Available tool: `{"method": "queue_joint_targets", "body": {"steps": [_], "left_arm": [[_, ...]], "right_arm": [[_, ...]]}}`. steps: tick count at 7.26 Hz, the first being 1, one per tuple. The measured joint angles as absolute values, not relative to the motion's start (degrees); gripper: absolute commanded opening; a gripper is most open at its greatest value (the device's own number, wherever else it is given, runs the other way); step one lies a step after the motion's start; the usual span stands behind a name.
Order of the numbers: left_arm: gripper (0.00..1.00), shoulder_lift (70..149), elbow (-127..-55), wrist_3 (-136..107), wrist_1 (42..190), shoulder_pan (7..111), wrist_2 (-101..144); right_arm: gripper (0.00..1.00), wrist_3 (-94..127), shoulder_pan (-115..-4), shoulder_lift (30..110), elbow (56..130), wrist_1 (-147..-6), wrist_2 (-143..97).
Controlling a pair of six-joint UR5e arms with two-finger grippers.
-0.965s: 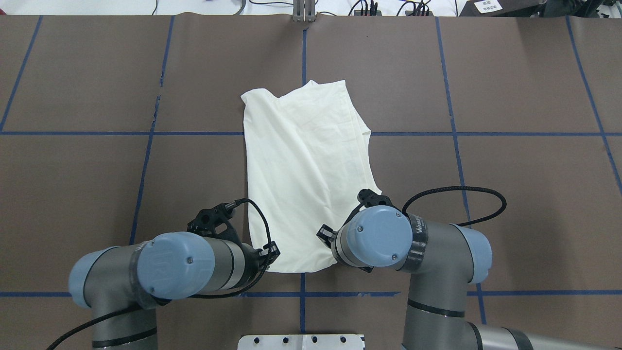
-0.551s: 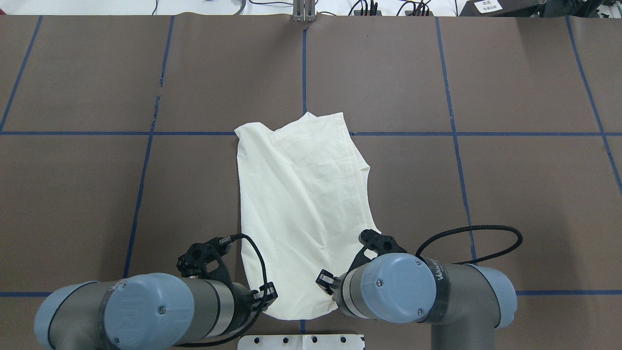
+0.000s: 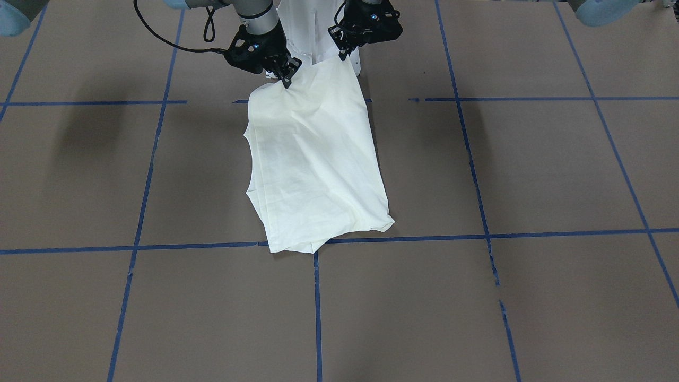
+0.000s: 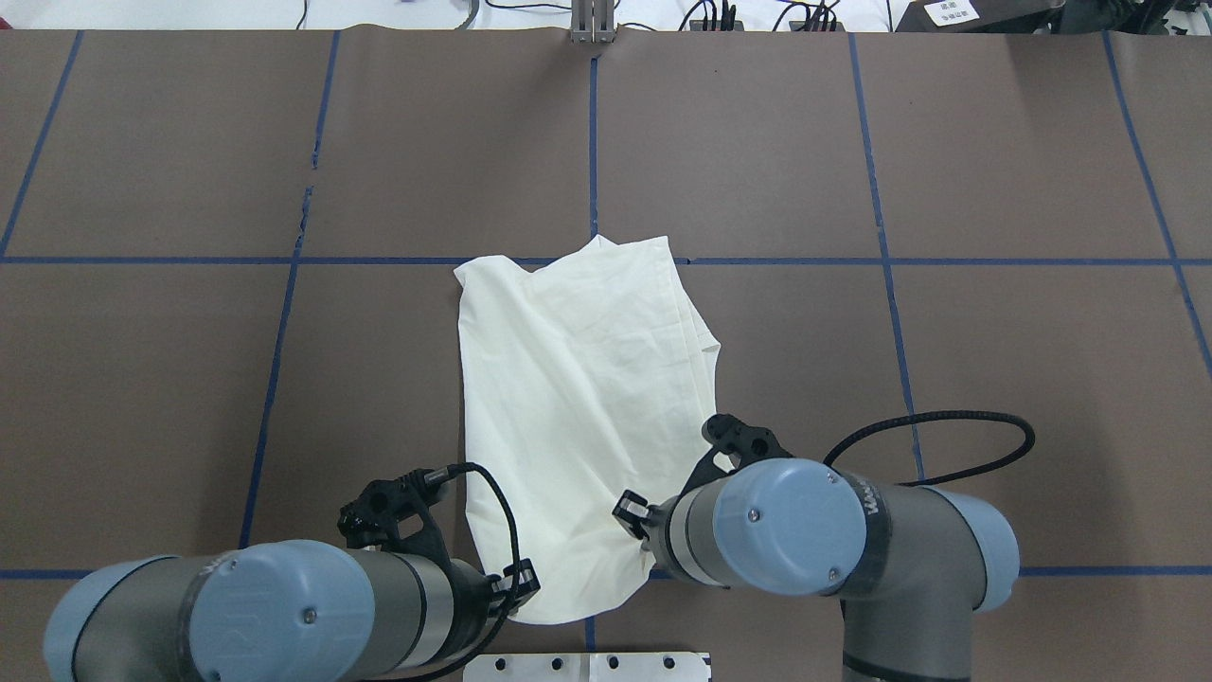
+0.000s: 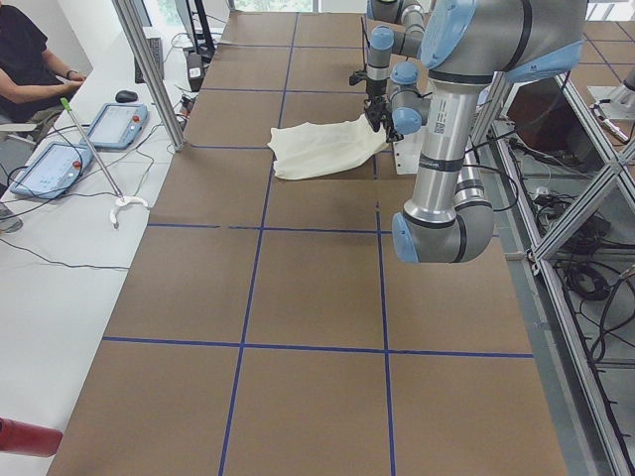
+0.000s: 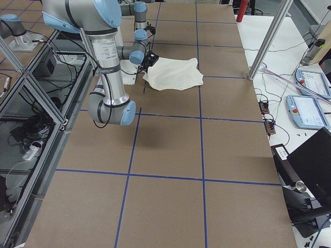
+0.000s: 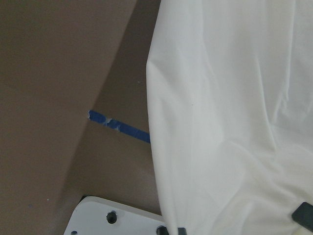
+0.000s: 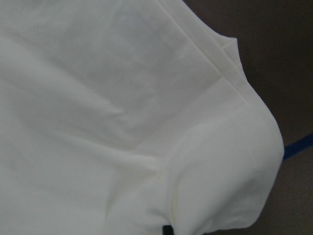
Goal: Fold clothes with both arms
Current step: 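Lift the near edge with both grippers and fold it toward the collar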
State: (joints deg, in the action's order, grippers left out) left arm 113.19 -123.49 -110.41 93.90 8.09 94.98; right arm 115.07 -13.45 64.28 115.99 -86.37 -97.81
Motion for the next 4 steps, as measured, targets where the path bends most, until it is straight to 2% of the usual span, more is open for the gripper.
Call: {"method": "queue_joint_targets", "body": {"steps": [2, 4], "left_arm": [[0.0, 114.86, -123.27, -107.66, 93.83, 13.98, 96.38], [0.0, 117.05, -121.18, -103.2, 94.21, 21.94, 100.25]], "right_arm": [[0.0, 112.47, -19.51, 61.5, 114.65, -86.44, -98.03], [0.0, 109.39, -24.29, 57.06, 110.07, -86.46, -98.13]]}}
